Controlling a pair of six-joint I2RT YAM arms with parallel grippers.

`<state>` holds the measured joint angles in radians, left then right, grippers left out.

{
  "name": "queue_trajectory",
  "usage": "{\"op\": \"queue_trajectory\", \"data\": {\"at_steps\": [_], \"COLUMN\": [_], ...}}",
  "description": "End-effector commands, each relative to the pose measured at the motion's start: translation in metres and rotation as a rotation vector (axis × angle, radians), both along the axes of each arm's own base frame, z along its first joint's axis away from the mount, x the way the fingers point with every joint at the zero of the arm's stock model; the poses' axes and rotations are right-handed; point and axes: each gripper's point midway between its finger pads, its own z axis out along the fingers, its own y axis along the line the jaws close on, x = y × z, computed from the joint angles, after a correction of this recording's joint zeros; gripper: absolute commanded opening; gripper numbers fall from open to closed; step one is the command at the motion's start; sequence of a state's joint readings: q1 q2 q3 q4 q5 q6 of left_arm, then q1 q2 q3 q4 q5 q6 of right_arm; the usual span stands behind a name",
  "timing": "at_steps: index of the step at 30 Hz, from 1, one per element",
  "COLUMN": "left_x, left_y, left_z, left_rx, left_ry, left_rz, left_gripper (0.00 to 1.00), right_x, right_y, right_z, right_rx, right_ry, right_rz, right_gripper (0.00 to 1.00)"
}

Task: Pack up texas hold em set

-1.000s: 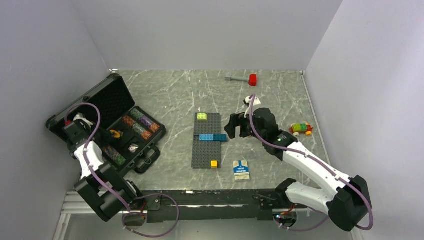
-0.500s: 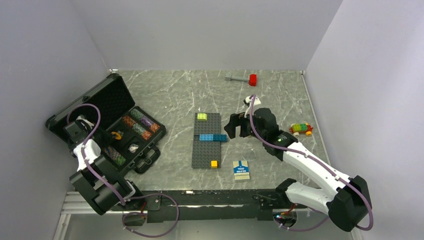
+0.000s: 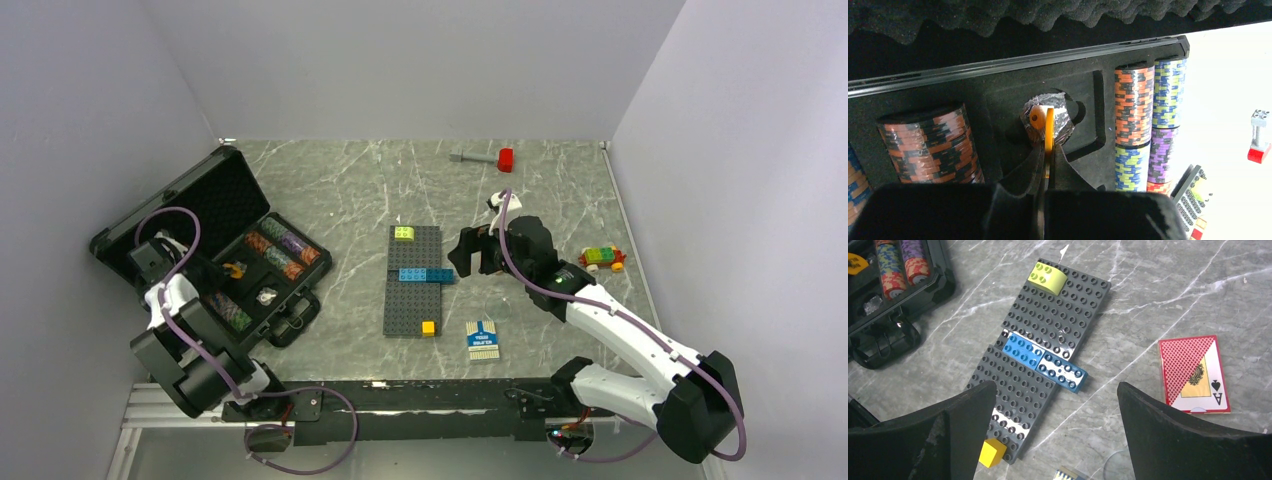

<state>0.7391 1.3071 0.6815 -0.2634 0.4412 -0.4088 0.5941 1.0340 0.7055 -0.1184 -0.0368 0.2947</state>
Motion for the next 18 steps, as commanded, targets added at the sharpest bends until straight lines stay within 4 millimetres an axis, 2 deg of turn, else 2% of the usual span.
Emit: {"op": "queue_trajectory", "data": {"at_steps": [1, 7, 10, 12, 14, 18], "left_x": [0.009, 0.007, 0.003, 0.001, -0.002, -0.007], "left_y": [0.005, 0.005, 0.006, 0.007, 0.009, 0.014], "left_z": [0.006, 0.001, -0.003, -0.002, 0.001, 0.004], "left_rx": [-0.004, -0.01, -0.007, 0.006, 0.031, 0.088], "left_ry": [-0.027, 0.002, 0.038, 0.047, 0.054, 0.086], "left_rz": [-0.008, -0.005, 0.004, 0.018, 0.024, 0.041], "left_gripper": [0.0, 0.01, 0.14, 0.29, 0.4, 0.55], "right_x": [0.003, 0.003, 0.002, 0.002, 0.002, 0.001], "right_y": [0.003, 0.004, 0.004, 0.004, 0.004, 0.004], "right_z": [0.014, 0.014, 0.014, 0.014, 0.014, 0.014], "right_rx": [0.03, 0.032, 0.034, 0.034, 0.033, 0.032], "right_ry": [-0.058, -0.057, -0.058, -0.06, -0.061, -0.062], "right_rz": [0.02, 0.025, 0.027, 0.027, 0.028, 0.033], "right_gripper": [0.96, 0.96, 0.96, 0.96, 0.96, 0.96]}}
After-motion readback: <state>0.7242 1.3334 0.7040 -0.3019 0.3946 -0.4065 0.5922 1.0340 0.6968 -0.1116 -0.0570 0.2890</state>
